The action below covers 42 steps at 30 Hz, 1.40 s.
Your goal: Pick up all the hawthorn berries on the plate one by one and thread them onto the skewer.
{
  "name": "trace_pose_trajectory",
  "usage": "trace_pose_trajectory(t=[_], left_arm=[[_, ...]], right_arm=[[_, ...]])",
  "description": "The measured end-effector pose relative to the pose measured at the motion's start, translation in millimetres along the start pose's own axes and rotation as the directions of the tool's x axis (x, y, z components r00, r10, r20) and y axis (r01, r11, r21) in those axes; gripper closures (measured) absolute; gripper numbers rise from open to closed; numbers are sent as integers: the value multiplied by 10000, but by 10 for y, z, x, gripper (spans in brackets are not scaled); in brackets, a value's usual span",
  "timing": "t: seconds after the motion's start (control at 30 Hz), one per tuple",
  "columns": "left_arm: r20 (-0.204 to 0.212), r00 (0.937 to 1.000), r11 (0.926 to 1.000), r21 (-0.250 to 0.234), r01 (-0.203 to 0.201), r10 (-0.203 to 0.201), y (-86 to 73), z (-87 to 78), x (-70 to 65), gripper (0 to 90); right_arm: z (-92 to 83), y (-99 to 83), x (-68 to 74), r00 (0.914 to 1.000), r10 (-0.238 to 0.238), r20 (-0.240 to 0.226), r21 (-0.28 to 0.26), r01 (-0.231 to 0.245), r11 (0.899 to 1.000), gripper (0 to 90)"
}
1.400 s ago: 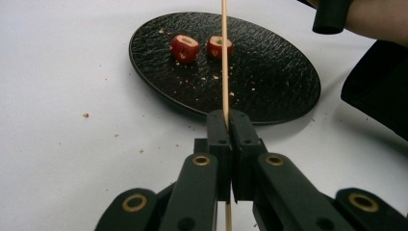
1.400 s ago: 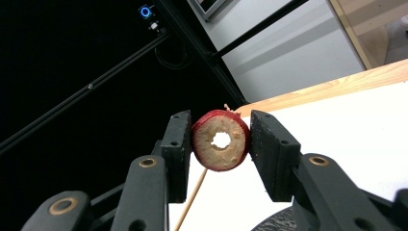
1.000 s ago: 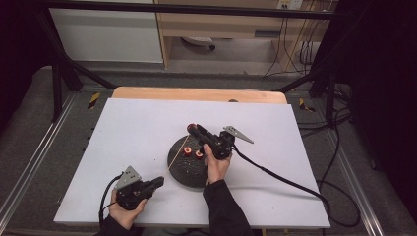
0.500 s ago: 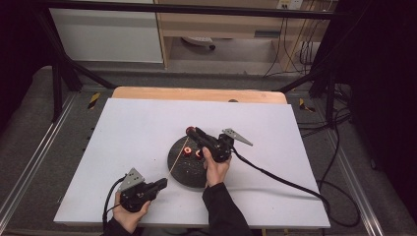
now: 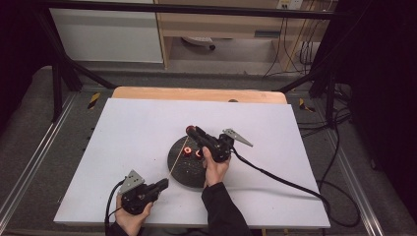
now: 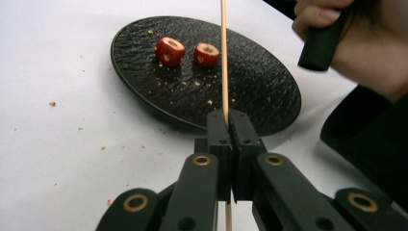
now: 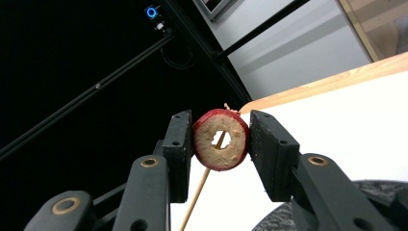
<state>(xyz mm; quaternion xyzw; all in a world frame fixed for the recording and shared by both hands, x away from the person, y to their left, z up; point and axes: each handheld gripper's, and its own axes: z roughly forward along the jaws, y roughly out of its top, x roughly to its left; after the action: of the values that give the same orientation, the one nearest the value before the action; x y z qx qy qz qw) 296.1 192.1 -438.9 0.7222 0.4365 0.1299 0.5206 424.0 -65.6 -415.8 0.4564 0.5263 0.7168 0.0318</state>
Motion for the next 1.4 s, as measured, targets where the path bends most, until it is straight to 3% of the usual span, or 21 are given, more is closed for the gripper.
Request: trace_pose_trajectory(t=[0.2,0.57,0.7,1.0,1.23,1.4], left_arm=[[-149,9996,9996,136,261,-258,-10,82,-83,884],[-73,9989,9988,120,465,-464,62,133,-9,884],[14,9994,9994,94,333,-333,85,141,20,884],[207,9996,9996,226,186,-191,84,160,30,884],[261,9996,9996,268,-94,87,80,160,39,884],[196,9995,9992,316,-252,246,84,108,108,884]], right_arm=[[3,-126,-5,9995,309,11,360,-310,9989,617],[-94,-353,96,9993,292,-219,1275,-262,9915,616],[-153,-449,156,9989,270,-390,1737,-198,9846,615],[-253,-630,225,9975,-60,-701,2468,231,9688,614],[-278,-651,243,9969,-239,-745,2758,436,9602,605],[-314,-564,277,9943,-838,-665,2768,991,9558,502]])
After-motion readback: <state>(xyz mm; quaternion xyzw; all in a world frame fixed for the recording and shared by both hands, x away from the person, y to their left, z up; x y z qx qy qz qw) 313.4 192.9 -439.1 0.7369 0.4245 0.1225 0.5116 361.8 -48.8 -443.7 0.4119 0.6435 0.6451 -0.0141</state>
